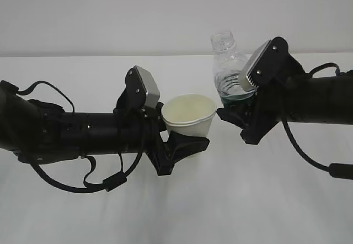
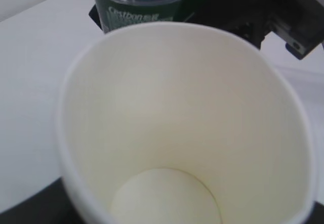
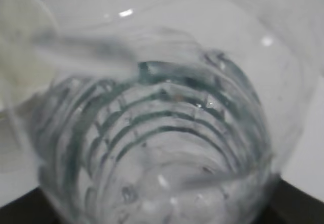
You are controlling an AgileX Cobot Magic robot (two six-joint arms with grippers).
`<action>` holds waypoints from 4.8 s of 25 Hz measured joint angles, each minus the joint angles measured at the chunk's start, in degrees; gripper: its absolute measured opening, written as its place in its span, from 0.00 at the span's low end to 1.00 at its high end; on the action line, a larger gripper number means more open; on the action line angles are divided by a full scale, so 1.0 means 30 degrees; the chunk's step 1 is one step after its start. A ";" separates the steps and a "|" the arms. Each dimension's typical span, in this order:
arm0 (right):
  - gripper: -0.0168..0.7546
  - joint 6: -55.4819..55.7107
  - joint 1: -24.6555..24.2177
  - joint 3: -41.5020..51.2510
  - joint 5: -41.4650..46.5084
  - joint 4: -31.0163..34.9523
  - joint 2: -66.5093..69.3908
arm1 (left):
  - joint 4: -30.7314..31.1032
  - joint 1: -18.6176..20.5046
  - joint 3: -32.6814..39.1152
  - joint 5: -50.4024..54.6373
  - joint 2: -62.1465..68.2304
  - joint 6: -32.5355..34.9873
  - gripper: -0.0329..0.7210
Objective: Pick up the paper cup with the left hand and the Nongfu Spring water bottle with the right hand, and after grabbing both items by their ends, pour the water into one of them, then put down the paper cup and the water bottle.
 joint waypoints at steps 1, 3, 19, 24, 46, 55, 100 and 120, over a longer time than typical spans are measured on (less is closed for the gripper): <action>0.64 -0.0228 0.0000 0.0200 -0.0137 0.0450 0.0000 | 0.0000 0.0000 0.0000 0.0000 0.0000 0.0000 0.64; 0.64 -0.0971 0.0000 0.0656 -0.0416 0.1431 -0.0032 | 0.0000 0.0000 0.0000 0.0000 0.0000 -0.0008 0.64; 0.64 -0.7998 0.0000 0.1446 -0.0631 0.4492 -0.0032 | 0.0310 0.0000 0.0000 0.0000 0.0000 -0.0050 0.64; 0.64 -0.9501 0.0000 0.1446 -0.0339 0.4492 -0.0032 | 0.0788 0.0000 0.0000 0.0000 0.0000 -0.0050 0.64; 0.64 -1.7984 0.0000 0.1446 -0.0275 0.8867 -0.0032 | 0.2275 0.0000 0.0000 -0.1448 0.0000 -0.0672 0.64; 0.64 -2.0185 0.0000 0.1446 -0.1043 0.9569 -0.0032 | 0.2286 0.0000 -0.0016 -0.1604 0.0449 -0.0777 0.64; 0.64 -2.7988 0.0000 0.1446 -0.2319 1.2338 -0.0032 | 0.2174 -0.0039 -0.0089 -0.2688 0.1379 0.1334 0.63; 0.64 -2.9939 0.0000 0.1446 -0.2855 1.3030 -0.0032 | 0.1884 -0.0628 -0.0089 -0.2838 0.1379 0.1364 0.62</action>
